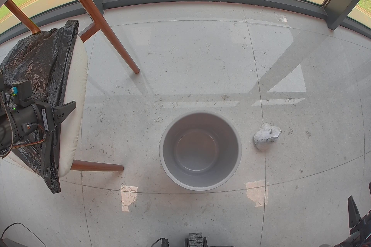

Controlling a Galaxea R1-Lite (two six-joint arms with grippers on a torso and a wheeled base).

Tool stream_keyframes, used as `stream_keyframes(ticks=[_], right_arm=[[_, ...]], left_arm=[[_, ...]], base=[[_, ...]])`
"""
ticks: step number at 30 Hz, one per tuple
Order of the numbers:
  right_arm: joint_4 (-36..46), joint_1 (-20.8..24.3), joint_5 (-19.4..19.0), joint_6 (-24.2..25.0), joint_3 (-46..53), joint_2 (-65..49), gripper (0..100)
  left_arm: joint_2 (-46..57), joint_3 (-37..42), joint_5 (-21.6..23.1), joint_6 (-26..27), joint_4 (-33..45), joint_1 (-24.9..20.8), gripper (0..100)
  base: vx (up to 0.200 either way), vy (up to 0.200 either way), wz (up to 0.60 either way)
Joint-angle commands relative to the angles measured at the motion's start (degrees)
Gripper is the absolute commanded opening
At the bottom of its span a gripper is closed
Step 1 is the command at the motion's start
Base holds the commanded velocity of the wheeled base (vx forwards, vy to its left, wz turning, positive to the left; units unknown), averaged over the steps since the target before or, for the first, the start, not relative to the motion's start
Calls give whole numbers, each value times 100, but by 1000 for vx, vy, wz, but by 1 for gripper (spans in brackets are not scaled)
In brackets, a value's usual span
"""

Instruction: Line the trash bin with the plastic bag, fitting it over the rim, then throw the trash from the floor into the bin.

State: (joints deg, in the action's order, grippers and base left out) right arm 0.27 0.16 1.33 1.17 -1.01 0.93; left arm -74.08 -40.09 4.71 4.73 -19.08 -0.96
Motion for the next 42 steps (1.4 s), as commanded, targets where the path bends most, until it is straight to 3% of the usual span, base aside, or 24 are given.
stream_keyframes(ticks=[1,6,7,17,25,29,30,31,38,42], right_arm=[[0,2,-1,-3,101,-93,100],[0,2,-10,-3,101,-93,100],[0,2,-1,-3,101,-93,100],[0,2,-1,-3,101,-93,100],[0,2,-10,-3,101,-93,100],[0,2,-1,-3,101,-93,100],[0,2,-1,-3,101,-93,100],[0,2,-1,-3,101,-93,100],[0,2,-1,-3,101,-93,100],[0,2,-10,-3,101,-93,100]], left_arm=[[-106,37,-128,-16,-52,8,100],[-265,46,-145,-34,-404,44,100],[-282,46,-145,-25,-404,44,0],[-273,63,-128,-42,-377,35,0],[-221,-77,189,-350,-35,-36,0],[-229,-394,777,-1185,422,-36,0],[-229,-394,777,-1185,422,-36,0],[-256,-587,1226,-1818,625,35,0],[-572,-816,2131,-3593,607,255,0],[-537,-851,3001,-4314,431,281,0]], base=[[0,0,0],[0,0,0],[0,0,0],[0,0,0],[0,0,0],[0,0,0],[0,0,0],[0,0,0],[0,0,0],[0,0,0]])
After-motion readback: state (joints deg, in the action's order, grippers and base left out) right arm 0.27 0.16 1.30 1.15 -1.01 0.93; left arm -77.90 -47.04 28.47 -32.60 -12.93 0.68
